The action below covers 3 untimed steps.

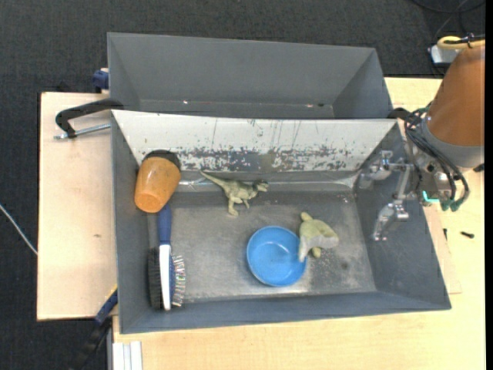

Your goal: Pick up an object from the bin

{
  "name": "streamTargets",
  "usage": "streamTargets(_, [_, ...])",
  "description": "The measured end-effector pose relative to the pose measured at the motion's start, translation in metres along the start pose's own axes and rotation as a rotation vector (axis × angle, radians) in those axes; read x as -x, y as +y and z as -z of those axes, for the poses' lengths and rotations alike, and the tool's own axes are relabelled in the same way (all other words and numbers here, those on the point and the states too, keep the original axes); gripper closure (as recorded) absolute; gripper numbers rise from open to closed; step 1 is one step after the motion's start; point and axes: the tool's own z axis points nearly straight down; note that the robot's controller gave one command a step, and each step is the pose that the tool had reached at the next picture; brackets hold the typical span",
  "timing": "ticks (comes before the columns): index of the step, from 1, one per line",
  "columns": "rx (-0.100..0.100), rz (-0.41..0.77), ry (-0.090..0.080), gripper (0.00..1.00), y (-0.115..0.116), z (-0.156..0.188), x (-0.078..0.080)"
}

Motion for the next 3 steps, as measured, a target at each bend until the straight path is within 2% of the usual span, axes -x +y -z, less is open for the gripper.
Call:
streamTargets(1, [0.001,0.09,0.001,0.0,0.022,-0.153,-0.007])
streamTargets(2, [-0.001,0.091,-0.007,1.0,0.021,-0.148,-0.004])
streamTargets(3, [-0.005,0.301,-0.017,1.0,0.032,0.013,-0.002])
